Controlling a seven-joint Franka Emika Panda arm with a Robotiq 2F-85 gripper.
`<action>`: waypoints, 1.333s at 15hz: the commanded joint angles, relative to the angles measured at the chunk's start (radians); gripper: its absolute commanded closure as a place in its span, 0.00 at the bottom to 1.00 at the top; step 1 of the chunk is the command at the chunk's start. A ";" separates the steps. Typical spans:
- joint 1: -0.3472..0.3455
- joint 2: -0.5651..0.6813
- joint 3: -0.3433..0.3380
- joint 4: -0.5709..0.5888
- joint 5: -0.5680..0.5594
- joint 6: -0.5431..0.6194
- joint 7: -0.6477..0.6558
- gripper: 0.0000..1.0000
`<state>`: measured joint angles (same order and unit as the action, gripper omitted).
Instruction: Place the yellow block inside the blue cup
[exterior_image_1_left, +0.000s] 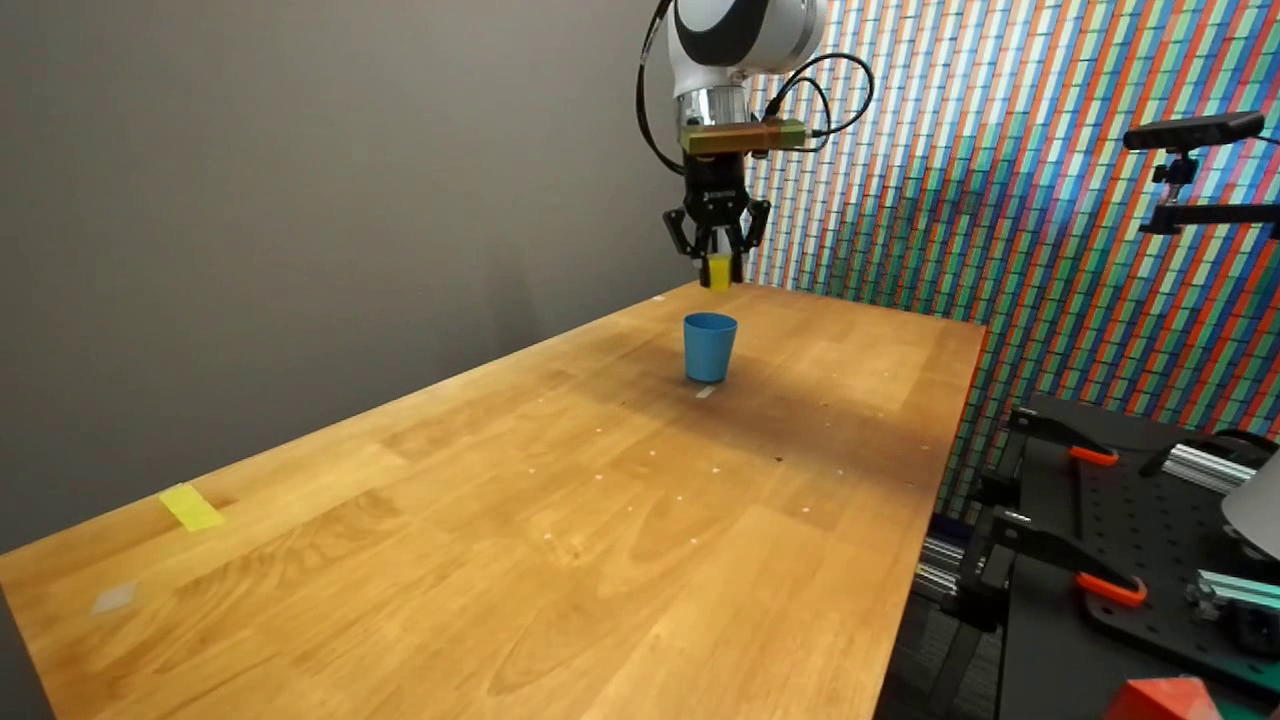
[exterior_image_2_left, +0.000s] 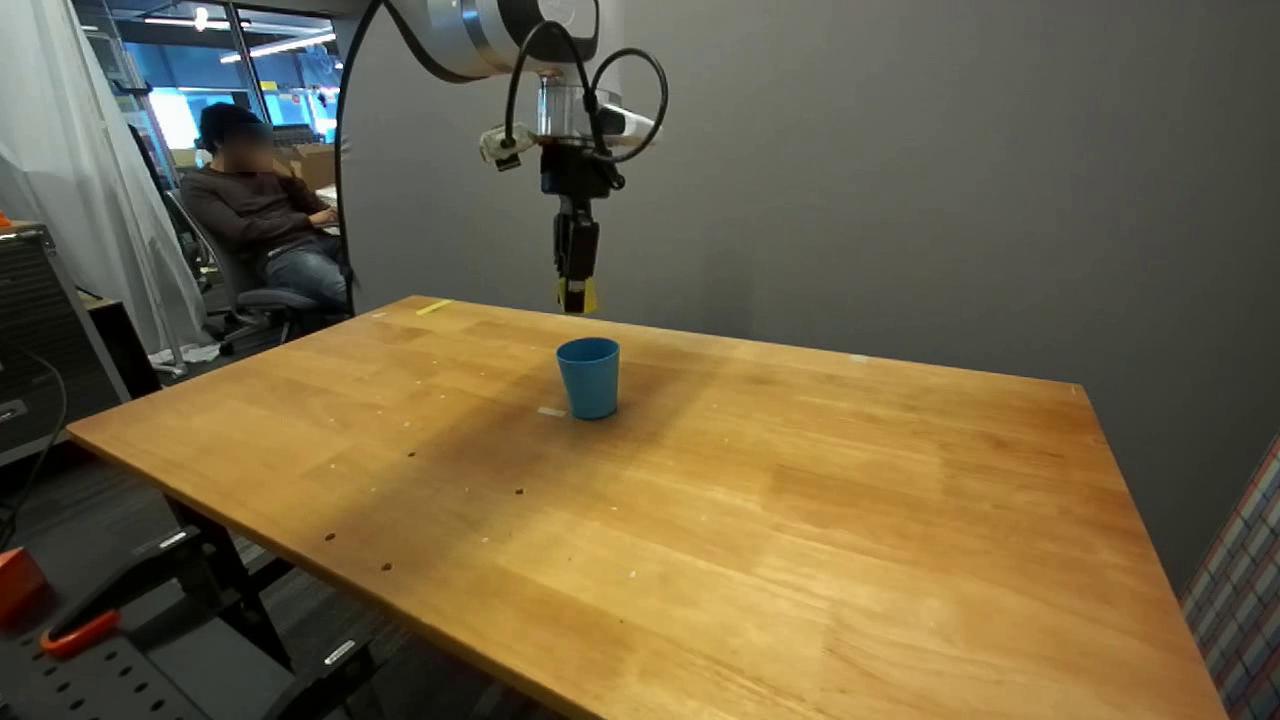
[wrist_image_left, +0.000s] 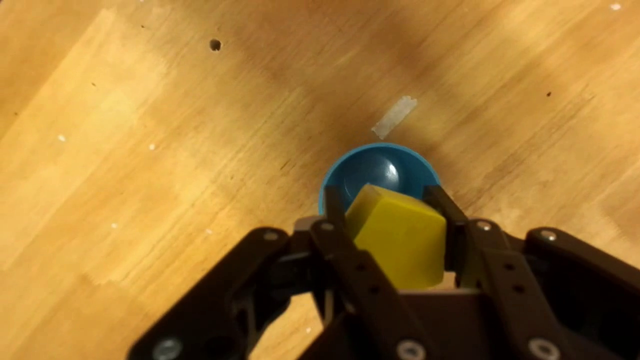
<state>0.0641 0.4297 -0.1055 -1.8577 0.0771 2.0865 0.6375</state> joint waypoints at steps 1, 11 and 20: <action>-0.004 0.046 0.012 0.011 0.009 0.021 0.004 0.82; -0.015 0.116 0.009 0.078 0.019 0.030 -0.009 0.32; -0.007 -0.200 0.027 -0.089 0.004 0.105 -0.117 0.00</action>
<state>0.0520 0.4016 -0.0955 -1.8434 0.1079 2.1687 0.5997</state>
